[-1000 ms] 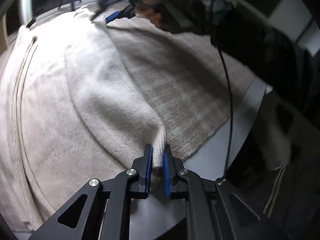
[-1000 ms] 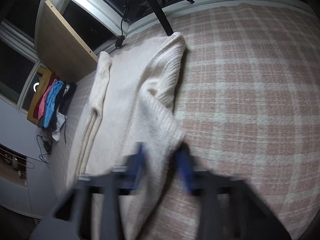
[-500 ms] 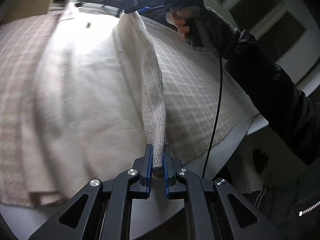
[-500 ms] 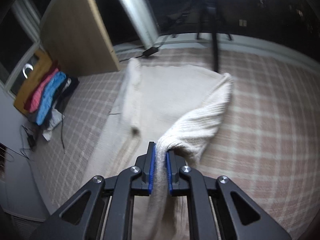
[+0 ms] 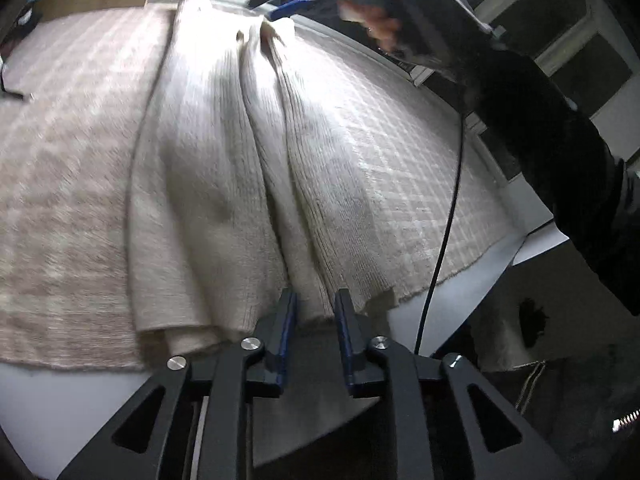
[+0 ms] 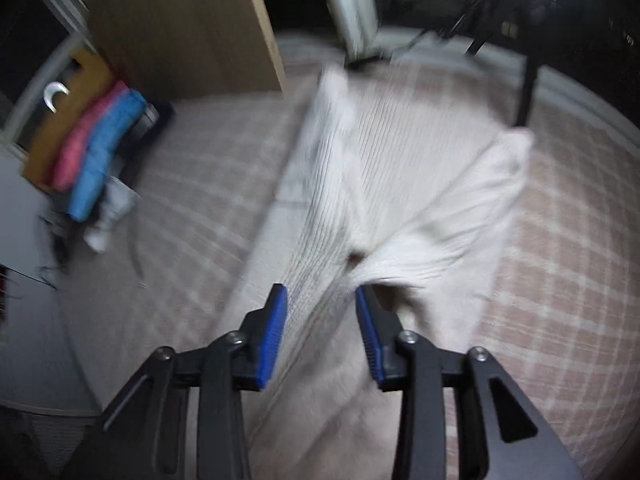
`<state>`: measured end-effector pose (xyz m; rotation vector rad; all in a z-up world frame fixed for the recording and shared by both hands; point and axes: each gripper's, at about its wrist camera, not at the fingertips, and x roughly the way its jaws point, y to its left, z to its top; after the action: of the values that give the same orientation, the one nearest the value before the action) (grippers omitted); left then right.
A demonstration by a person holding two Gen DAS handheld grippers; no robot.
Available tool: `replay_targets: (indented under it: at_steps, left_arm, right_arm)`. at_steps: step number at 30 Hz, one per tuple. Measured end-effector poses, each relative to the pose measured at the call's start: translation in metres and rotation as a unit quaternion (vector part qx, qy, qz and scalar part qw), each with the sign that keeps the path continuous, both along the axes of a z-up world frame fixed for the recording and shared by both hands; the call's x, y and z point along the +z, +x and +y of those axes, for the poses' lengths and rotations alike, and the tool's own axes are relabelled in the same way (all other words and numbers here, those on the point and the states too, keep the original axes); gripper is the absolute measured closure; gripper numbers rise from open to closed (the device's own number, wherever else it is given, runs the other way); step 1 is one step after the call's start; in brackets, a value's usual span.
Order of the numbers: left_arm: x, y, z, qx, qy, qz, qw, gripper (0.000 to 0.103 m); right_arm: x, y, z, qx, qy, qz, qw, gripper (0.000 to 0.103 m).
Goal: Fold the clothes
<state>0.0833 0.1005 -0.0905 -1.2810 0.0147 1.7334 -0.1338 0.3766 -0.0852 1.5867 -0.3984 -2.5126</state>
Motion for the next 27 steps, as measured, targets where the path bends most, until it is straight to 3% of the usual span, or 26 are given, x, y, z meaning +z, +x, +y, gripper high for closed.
replay_targets:
  at_steps: [3,6,12,16,18,20,27]
  left_arm:
    - [0.013,0.004,0.007,-0.001,-0.002,0.023,0.9997,0.083]
    - [0.017,0.005,0.027,-0.027,-0.005,0.043,0.9987,0.079]
    - [-0.014,0.002,0.069,-0.061,-0.053,0.043,0.9958,0.079]
    - [-0.025,0.001,0.077,-0.057,-0.056,0.048,0.9956,0.084]
    - [-0.025,0.0,0.077,-0.055,-0.042,0.043,0.9967,0.097]
    - [-0.025,-0.002,0.073,-0.044,-0.03,0.035,0.998,0.097]
    - [-0.007,0.002,0.054,-0.014,-0.008,0.046,0.9988,0.098]
  right_arm:
    - [0.006,0.009,0.025,-0.022,0.037,0.006,0.999,0.066]
    - [-0.017,-0.003,0.019,-0.011,0.05,-0.026,0.998,0.066]
    - [-0.072,-0.018,-0.002,0.009,0.12,-0.093,0.988,0.066]
    - [-0.076,-0.017,-0.013,0.036,0.168,-0.082,0.982,0.067]
    - [-0.074,-0.015,-0.012,0.039,0.171,-0.074,0.982,0.077]
    - [-0.071,-0.011,-0.01,0.039,0.168,-0.066,0.983,0.091]
    - [-0.041,0.0,0.002,0.031,0.122,-0.02,0.992,0.095]
